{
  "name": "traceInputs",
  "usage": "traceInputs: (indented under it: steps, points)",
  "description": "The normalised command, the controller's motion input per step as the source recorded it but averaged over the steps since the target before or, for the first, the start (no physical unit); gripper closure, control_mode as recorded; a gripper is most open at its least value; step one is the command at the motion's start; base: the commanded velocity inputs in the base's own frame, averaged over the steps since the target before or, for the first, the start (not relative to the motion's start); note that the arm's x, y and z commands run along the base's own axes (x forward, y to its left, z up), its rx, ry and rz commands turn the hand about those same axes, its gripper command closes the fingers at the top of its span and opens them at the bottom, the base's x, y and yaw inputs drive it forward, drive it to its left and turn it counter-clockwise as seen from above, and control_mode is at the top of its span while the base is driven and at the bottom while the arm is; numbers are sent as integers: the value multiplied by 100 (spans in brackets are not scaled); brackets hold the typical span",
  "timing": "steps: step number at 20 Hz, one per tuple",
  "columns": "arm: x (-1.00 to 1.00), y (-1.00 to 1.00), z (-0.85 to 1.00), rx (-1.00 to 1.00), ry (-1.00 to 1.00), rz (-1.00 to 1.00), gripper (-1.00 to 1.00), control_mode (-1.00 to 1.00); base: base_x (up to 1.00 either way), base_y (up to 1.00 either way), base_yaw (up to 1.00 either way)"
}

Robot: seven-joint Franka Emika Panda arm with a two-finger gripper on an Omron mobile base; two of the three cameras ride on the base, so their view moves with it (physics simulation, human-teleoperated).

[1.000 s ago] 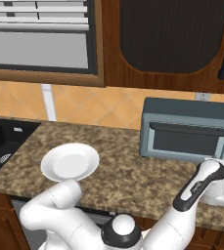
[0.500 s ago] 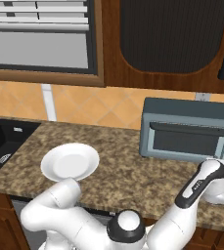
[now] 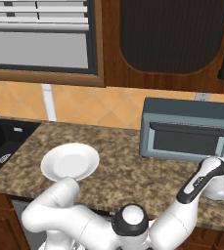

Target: Pick up the kebab skewer and baguette bread, and place them inside the toaster oven. Close the toaster oven door and start by setting the timer.

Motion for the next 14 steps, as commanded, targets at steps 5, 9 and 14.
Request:
traceInputs:
  steps: [5,9,14]
  points:
    - [0,0,0,0,2,0,-100,-100,0,0,0]
    - [3,-4,-14,0,0,0,-100,-100,0,0,0]
    - [8,-6,-18,0,0,0,-100,-100,0,0,0]
